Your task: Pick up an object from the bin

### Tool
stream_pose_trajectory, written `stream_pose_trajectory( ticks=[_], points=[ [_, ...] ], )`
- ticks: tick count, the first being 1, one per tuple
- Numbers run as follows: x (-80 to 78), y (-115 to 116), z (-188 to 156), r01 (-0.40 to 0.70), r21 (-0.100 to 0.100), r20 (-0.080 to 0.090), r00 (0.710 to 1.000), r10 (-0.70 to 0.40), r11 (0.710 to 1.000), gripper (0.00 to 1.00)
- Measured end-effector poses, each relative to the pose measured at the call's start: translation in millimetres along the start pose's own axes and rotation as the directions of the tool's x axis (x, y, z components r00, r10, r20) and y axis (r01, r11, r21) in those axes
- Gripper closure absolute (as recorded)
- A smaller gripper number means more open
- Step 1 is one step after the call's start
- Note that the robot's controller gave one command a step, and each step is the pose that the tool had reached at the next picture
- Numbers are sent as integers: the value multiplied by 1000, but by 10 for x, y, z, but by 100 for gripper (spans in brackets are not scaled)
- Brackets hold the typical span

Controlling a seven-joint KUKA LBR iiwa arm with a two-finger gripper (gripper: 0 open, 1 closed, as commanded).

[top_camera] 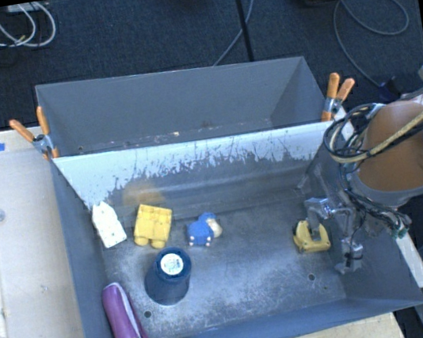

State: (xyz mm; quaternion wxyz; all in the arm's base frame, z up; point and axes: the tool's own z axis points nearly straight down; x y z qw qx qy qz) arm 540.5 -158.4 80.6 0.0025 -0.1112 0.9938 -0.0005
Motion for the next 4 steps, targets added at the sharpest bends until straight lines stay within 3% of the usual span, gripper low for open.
stream_pose_trajectory(
  ticks=[1, 2, 3, 4],
  points=[
    [-94, -5, 328, -60, -2, 18, 998, 60, 998, 0],
    [-216, -14, 156, 77, -3, 0, 997, -77, 997, 0],
    [-277, -39, 77, 127, -5, 19, 992, -127, 992, 100],
    [-278, -38, 77, 128, -5, 19, 992, -128, 992, 100]
  ],
)
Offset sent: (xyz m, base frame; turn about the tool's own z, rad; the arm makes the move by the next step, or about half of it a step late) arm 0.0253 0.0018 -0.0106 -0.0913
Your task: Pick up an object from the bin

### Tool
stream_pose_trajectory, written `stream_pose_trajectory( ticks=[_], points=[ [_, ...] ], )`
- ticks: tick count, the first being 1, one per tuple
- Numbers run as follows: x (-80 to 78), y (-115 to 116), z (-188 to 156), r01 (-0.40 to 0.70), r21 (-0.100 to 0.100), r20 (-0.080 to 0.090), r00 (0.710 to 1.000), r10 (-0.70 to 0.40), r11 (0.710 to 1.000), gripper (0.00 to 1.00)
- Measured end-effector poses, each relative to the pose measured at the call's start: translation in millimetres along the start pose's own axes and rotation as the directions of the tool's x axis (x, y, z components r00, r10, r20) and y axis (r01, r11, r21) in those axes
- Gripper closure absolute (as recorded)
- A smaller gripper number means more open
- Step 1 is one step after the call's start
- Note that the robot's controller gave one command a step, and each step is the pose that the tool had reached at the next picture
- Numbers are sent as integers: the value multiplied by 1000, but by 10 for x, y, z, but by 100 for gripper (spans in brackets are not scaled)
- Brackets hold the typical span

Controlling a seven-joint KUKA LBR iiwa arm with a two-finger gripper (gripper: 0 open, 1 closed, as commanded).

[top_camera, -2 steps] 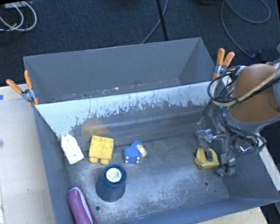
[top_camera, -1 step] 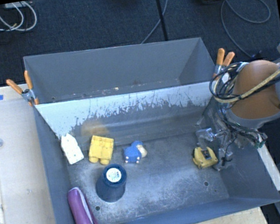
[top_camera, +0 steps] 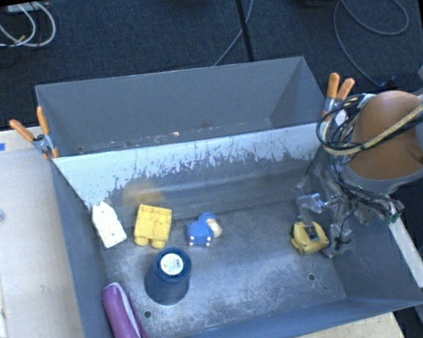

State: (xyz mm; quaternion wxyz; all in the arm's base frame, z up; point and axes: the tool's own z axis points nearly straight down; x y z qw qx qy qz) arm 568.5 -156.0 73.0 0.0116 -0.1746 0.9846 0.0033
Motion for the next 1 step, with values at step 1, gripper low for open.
stream_pose_trajectory(
  ticks=[1],
  points=[
    [11, 9, -45, 1, -1, -2, 1000, -1, 1000, 100]
  ],
)
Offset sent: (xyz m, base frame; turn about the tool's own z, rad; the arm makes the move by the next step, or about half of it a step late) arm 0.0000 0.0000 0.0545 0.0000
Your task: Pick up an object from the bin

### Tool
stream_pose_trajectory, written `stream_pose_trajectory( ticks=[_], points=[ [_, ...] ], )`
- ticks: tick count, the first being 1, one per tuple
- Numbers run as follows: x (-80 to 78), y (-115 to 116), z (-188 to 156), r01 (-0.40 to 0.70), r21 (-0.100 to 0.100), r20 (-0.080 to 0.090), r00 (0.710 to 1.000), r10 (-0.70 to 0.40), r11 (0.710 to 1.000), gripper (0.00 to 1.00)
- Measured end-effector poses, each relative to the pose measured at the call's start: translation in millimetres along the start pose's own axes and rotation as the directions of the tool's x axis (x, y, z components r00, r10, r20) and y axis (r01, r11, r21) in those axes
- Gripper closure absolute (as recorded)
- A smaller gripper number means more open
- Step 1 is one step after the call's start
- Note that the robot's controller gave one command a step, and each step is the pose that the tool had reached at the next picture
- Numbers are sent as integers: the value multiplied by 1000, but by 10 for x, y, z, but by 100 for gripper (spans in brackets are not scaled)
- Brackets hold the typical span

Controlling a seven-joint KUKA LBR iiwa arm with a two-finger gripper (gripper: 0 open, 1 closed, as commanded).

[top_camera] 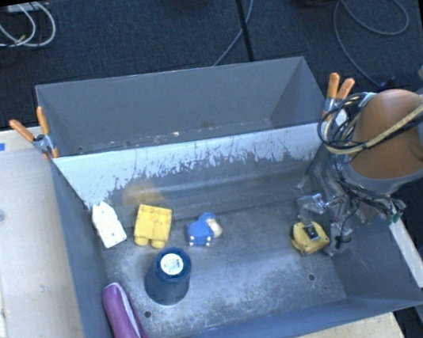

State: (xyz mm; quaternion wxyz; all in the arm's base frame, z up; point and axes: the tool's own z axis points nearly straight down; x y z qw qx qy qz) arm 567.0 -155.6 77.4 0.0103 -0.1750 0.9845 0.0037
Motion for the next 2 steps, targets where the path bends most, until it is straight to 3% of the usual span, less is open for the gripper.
stream_pose_trajectory(
  ticks=[2],
  points=[
    [-17, -4, -338, 2, 4, 4, 1000, -2, 1000, 100]
  ],
)
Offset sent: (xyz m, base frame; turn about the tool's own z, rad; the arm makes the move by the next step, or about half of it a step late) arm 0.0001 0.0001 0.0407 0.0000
